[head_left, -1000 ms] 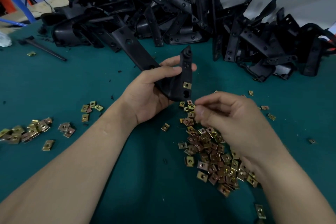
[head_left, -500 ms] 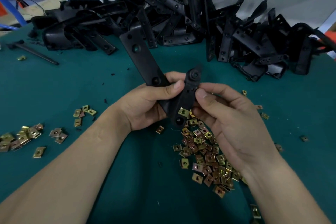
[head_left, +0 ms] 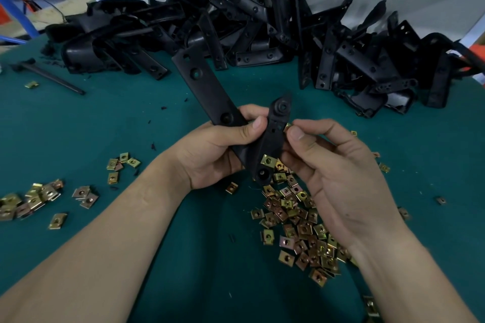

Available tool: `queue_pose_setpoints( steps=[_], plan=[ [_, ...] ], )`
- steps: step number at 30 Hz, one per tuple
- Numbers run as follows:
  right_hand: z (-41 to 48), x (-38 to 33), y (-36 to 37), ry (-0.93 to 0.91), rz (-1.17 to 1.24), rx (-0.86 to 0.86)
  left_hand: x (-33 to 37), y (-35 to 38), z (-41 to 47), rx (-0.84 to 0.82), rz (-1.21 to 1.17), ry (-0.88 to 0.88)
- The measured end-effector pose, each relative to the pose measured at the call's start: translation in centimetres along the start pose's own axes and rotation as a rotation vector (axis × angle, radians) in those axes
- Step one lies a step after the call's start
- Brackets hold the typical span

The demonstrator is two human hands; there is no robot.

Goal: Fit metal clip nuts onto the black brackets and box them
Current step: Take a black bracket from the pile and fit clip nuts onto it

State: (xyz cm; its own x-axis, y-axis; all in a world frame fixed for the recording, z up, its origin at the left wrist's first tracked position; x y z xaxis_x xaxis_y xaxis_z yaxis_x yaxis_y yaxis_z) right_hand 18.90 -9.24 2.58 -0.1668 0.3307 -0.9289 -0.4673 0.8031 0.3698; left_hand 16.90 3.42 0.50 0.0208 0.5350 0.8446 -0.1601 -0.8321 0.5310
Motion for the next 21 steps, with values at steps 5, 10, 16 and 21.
queue_pose_setpoints(
  steps=[5, 10, 16, 21],
  plan=[
    [0.0, -0.6, 0.0, -0.039, -0.123, -0.048, 0.1, -0.1, 0.1, -0.021, 0.009, 0.014],
    [0.0, -1.1, 0.1, -0.063, -0.204, -0.087, 0.0, 0.1, 0.1, -0.029, 0.011, 0.007],
    [-0.2, -0.6, 0.4, -0.056, -0.102, -0.082, -0.8, 0.5, 0.2, -0.045, 0.086, -0.019],
    [-0.1, -0.2, 0.8, -0.071, -0.084, -0.064, -0.8, 0.3, 0.6, -0.032, 0.068, 0.022]
  ],
)
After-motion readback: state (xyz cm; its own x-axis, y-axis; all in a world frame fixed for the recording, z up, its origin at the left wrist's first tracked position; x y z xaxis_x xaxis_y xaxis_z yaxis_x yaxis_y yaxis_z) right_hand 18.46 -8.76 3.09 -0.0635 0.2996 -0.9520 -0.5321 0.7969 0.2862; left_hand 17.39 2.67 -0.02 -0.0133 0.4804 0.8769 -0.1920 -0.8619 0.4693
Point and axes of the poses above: each hand's wrist, its own z-axis towards the middle knuckle, its own y-axis out of the palm, x = y × z, the point moved 9 cm from there along z, towards the middle knuckle
